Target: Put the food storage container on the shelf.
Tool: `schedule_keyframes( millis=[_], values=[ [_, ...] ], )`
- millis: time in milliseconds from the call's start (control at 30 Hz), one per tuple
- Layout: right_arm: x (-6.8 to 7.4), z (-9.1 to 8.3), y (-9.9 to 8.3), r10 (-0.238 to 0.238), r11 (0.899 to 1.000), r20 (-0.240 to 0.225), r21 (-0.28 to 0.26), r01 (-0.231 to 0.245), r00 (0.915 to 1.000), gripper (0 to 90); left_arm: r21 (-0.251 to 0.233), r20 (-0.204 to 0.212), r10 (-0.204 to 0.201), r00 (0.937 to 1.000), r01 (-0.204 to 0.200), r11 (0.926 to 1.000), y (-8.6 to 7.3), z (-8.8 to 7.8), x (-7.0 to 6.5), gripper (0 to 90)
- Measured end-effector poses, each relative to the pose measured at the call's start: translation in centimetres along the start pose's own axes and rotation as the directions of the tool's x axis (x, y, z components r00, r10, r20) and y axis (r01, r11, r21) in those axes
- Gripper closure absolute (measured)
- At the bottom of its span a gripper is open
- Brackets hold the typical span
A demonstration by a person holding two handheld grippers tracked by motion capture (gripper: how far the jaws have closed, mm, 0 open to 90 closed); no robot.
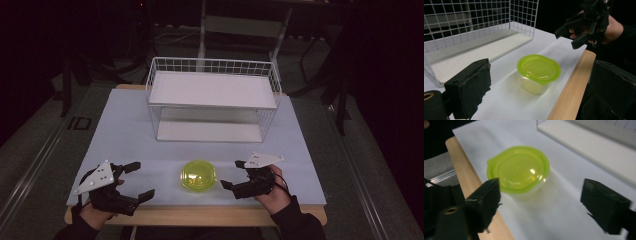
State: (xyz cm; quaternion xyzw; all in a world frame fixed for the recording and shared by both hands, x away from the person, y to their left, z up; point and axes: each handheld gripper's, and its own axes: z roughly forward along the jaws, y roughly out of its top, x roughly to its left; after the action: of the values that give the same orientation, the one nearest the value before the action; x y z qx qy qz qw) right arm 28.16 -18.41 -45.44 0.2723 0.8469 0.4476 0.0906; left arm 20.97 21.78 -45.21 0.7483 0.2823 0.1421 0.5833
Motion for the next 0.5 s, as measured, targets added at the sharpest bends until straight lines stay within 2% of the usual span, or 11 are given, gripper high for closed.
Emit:
schedule_keyframes(
  millis=[67,100,133,200,300,367,467,500],
  values=[
    [0.1,-0.2,0.2,-0.011,1.0,0.002,-0.016,0.011,0.9999,13.8,0.003,-0.002,0.002,1.0,-0.002,1.0,0.2,0.1,-0.1,4.3],
    [0.3,-0.4,0.5,-0.007,1.0,-0.005,-0.028,0.007,1.0,13.4,0.006,0.017,-0.012,0.9998,0.012,0.9999,0.7,0.4,-0.2,4.3],
    [0.5,-0.7,1.1,-0.017,0.999,0.009,-0.045,0.017,0.9998,13.4,0.014,0.019,-0.017,0.9997,0.016,0.9998,0.9,0.5,-0.2,4.3],
    [0.6,-1.0,1.7,-0.018,0.998,0.003,-0.055,0.018,0.9998,14.4,0.032,0.023,-0.024,0.9994,0.023,0.9992,1.4,0.7,-0.1,4.3],
    [0.5,-1.2,2.5,-0.028,0.998,0.051,-0.056,0.031,0.9983,14.7,0.059,0.035,-0.031,0.9989,0.029,0.9979,2.2,1.2,0.1,4.3],
    [0.4,-1.2,3.0,-0.054,0.997,0.073,-0.05,0.058,0.9959,17.5,0.072,0.035,-0.03,0.9989,0.028,0.997,2.8,1.6,0.1,4.3],
    [0.4,-1.1,3.5,-0.059,0.996,0.067,-0.056,0.063,0.996,16.5,0.082,0.045,-0.041,0.9981,0.037,0.9959,3.5,2.4,0.2,4.4],
    [0.5,-1.1,3.7,-0.068,0.996,0.081,-0.052,0.072,0.9944,16.5,0.087,0.05,-0.052,0.9974,0.048,0.9951,3.7,2.7,0.3,4.4]
  ],
)
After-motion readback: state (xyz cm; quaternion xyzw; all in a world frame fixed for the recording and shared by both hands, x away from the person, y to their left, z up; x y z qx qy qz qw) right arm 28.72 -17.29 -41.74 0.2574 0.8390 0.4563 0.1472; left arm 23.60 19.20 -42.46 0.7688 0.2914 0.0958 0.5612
